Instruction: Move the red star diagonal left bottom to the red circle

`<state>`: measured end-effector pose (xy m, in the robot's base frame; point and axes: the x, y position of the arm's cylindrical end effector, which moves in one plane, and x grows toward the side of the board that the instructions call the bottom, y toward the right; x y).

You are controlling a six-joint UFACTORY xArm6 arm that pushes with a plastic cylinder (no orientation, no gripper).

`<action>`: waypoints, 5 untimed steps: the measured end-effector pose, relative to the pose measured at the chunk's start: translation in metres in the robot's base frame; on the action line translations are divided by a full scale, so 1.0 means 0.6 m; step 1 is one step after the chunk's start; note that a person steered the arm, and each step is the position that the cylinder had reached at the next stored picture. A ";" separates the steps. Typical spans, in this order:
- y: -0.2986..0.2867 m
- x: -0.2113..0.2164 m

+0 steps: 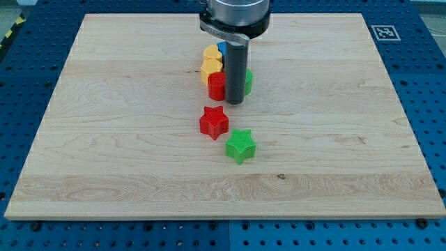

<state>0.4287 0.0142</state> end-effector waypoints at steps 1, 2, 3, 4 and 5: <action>0.002 0.037; -0.008 0.052; -0.062 0.047; -0.136 0.046; -0.198 0.056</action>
<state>0.4621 -0.1048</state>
